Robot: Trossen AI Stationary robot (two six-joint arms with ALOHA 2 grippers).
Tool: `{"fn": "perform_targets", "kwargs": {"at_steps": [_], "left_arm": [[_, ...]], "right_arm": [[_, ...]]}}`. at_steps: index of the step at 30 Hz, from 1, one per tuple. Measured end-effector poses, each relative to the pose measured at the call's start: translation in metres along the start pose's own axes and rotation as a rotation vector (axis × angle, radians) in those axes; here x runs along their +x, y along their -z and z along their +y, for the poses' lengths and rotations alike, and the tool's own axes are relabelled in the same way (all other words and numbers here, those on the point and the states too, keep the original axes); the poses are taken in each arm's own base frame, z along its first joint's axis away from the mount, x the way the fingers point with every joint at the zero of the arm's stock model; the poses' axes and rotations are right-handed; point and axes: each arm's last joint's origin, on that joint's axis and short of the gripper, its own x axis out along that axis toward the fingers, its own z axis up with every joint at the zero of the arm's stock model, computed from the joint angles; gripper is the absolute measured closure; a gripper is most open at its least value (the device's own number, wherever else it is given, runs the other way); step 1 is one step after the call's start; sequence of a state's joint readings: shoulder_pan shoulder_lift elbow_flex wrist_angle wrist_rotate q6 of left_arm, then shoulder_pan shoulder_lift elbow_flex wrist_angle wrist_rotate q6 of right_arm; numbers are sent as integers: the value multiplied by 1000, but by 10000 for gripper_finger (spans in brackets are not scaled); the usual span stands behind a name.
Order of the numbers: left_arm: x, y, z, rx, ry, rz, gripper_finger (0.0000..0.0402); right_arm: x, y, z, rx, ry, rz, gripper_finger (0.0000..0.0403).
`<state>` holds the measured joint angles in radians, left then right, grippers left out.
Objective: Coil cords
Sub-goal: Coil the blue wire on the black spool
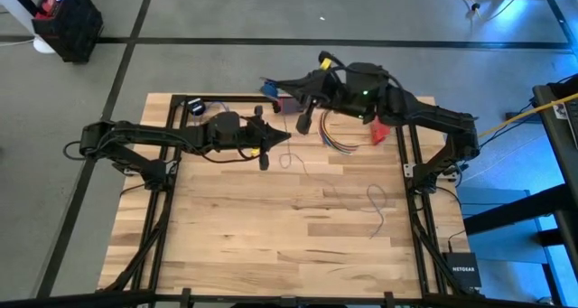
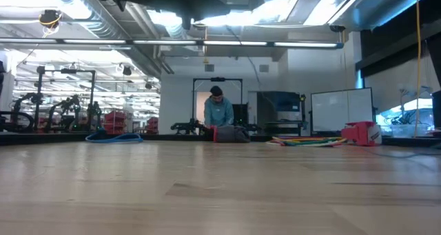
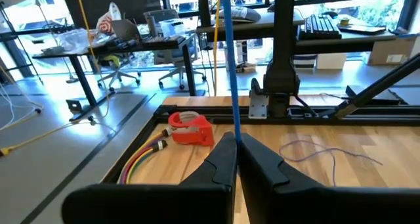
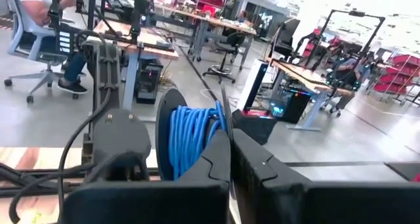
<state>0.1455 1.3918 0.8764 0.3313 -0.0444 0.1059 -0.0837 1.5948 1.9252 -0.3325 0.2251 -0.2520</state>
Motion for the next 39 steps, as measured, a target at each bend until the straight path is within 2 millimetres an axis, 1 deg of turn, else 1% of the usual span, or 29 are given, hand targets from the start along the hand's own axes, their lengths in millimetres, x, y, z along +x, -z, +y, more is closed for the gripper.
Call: {"fn": "perform_targets", "kwargs": {"at_steps": [4, 6, 8, 13, 17, 22, 28, 31, 34, 39], "left_arm": [[0, 3, 0, 2, -2, 25, 396], [0, 6, 2, 9, -17, 56, 396], [-1, 10, 6, 15, -72, 109, 396], [-14, 18, 18, 30, -170, 262, 396], [-27, 18, 23, 18, -213, 326, 396], [-39, 22, 24, 14, -234, 416, 396], [-42, 19, 24, 41, -232, 408, 396], [-42, 19, 24, 41, -233, 401, 396], [-41, 15, 24, 35, -234, 362, 396], [-38, 7, 14, 20, -150, 279, 396]], "right_arm": [[-6, -6, 0, -6, -15, 21, 400], [-8, -5, 5, -13, -37, 46, 400], [-10, -2, 10, -35, -64, 94, 400], [-19, 13, 27, -84, -145, 278, 400], [-27, 28, 38, -99, -193, 427, 400], [-28, 58, 49, -133, -222, 638, 400], [-25, 100, 59, -189, -219, 822, 400], [-21, 124, 66, -217, -224, 873, 400], [-16, 149, 68, -255, -157, 911, 400], [-3, 190, 62, -245, -50, 905, 400]]}}
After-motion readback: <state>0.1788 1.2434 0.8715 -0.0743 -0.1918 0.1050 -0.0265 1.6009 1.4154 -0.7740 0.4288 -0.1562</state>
